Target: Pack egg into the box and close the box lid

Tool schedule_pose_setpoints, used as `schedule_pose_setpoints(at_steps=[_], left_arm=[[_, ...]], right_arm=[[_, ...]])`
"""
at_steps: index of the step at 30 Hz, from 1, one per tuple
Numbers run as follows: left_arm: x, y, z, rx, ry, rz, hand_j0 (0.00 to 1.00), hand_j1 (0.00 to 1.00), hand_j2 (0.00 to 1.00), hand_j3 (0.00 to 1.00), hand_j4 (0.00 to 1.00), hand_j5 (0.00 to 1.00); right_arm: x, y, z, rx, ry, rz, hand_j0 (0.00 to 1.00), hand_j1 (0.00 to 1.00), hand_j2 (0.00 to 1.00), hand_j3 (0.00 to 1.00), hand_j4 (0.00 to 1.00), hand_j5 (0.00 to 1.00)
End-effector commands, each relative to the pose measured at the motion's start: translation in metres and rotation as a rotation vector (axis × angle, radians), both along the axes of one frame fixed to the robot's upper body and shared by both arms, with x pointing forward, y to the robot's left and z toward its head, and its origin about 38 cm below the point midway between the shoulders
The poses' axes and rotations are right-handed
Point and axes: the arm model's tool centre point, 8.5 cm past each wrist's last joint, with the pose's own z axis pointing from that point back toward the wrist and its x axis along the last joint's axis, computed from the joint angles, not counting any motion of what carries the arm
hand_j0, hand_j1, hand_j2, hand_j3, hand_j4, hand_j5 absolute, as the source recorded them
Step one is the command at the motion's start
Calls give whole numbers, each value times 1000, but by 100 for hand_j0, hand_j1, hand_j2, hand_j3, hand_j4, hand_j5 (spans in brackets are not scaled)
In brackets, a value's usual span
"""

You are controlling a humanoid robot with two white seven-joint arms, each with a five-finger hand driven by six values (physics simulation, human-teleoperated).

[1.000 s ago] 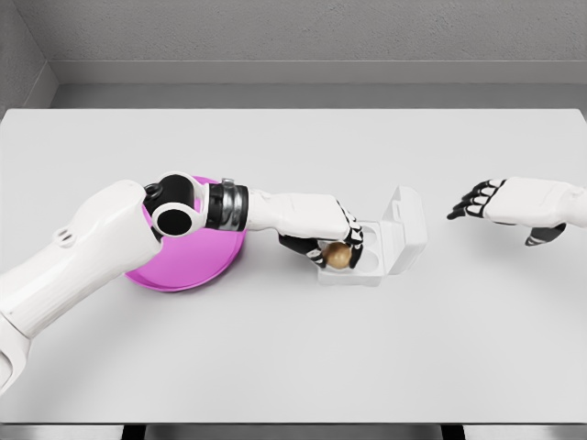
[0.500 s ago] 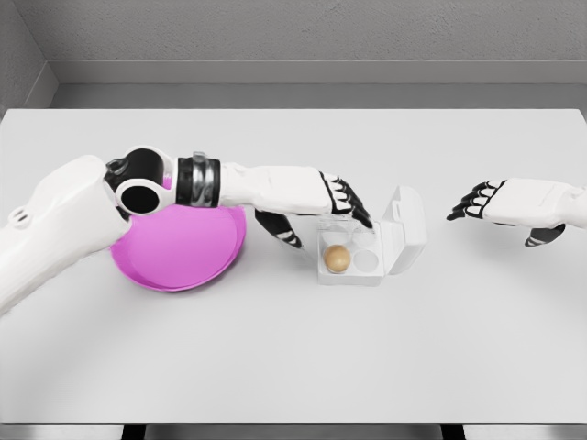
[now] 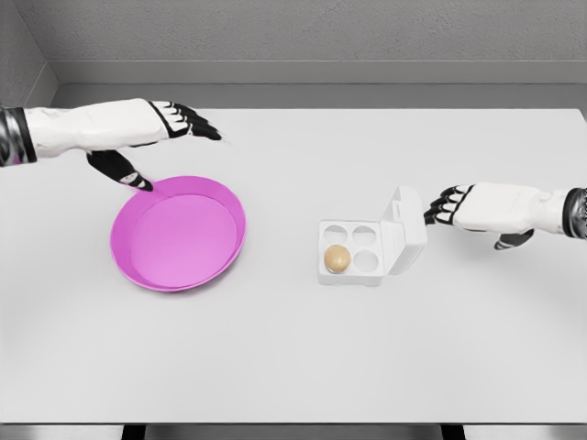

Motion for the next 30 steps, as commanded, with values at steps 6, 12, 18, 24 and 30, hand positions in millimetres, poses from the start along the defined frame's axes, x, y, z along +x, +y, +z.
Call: schedule_pose_setpoints(at_steps=[6,12,18,24,30], left_arm=[[9,19,-2,-9,15,65,100,100,100,100,100,100],[10,20,-3,-8,17,70,100,100,100,100,100,100],[10,20,-8,-10,27,74,100,100,100,100,100,100],[13,22,-7,-18,24,84,100,100,100,100,100,100],[16,29,-8,-18,30,108,100,100,100,100,100,100]], right_arm=[[-13,24,20,13,-53,90,100,100,100,100,100,100],[-17,17,43,3,-106,91,100,100,100,100,100,100],[-26,34,40,7,-99,150,100,100,100,100,100,100],[-26,55,29,44,-81,189,100,100,100,100,100,100],[2,-27,79,91,-177,-62,100,100,100,100,100,100]])
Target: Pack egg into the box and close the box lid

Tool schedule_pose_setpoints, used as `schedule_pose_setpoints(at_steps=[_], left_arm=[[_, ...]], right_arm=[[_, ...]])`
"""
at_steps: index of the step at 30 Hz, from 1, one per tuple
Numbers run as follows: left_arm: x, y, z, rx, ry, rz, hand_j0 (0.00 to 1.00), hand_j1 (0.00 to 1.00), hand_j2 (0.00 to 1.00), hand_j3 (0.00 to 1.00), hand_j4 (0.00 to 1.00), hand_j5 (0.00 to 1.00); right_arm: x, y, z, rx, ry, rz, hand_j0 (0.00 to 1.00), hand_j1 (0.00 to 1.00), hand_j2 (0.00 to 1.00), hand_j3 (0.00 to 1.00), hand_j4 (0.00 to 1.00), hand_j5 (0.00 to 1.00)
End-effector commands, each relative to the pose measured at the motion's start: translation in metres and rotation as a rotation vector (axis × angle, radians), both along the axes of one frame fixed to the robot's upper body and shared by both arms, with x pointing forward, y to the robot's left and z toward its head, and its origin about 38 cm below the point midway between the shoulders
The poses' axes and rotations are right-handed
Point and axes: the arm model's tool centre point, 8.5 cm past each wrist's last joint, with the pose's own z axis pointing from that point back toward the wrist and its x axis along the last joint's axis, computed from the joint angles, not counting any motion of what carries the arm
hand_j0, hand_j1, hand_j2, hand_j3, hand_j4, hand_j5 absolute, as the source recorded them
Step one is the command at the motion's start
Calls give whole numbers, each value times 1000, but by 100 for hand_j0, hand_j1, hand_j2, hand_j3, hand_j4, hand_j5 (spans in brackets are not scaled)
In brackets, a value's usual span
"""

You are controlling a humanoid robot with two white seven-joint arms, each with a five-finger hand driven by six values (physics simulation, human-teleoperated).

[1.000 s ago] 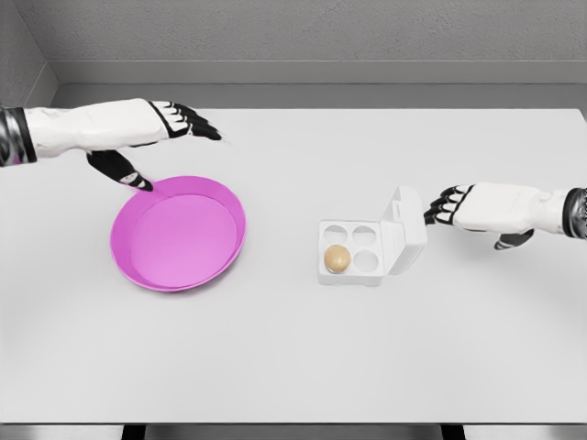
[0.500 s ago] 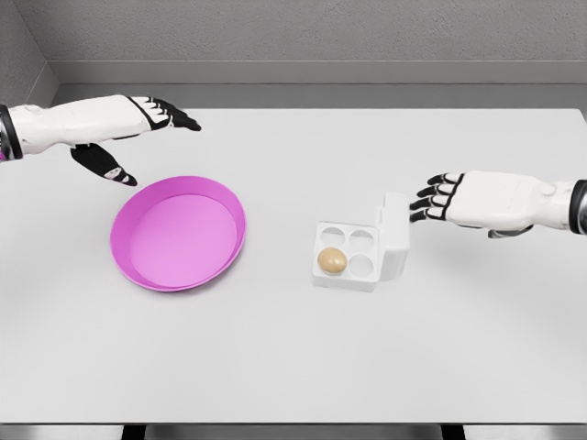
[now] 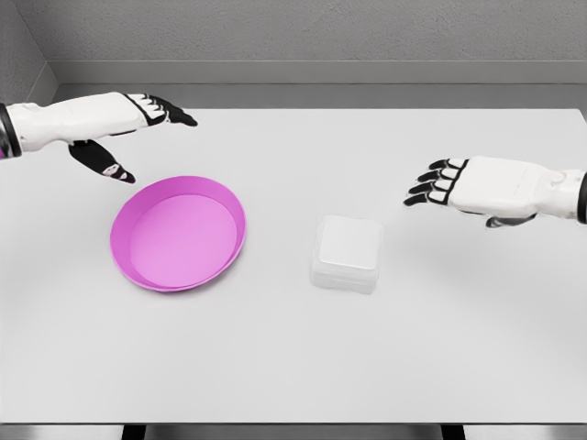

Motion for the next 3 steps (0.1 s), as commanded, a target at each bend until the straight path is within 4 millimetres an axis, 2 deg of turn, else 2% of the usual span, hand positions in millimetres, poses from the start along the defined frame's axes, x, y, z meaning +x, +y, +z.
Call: schedule_pose_setpoints(at_steps=[1,3], left_arm=[[3,5,-1,-9,6,21,100,100,100,100,100,100],[4,10,-1,-12,6,38,100,100,100,100,100,100]], right_arm=[[12,-38,21,30,-38,-116,100,100,100,100,100,100],[11,-35,16,31,-27,-111,100,100,100,100,100,100]])
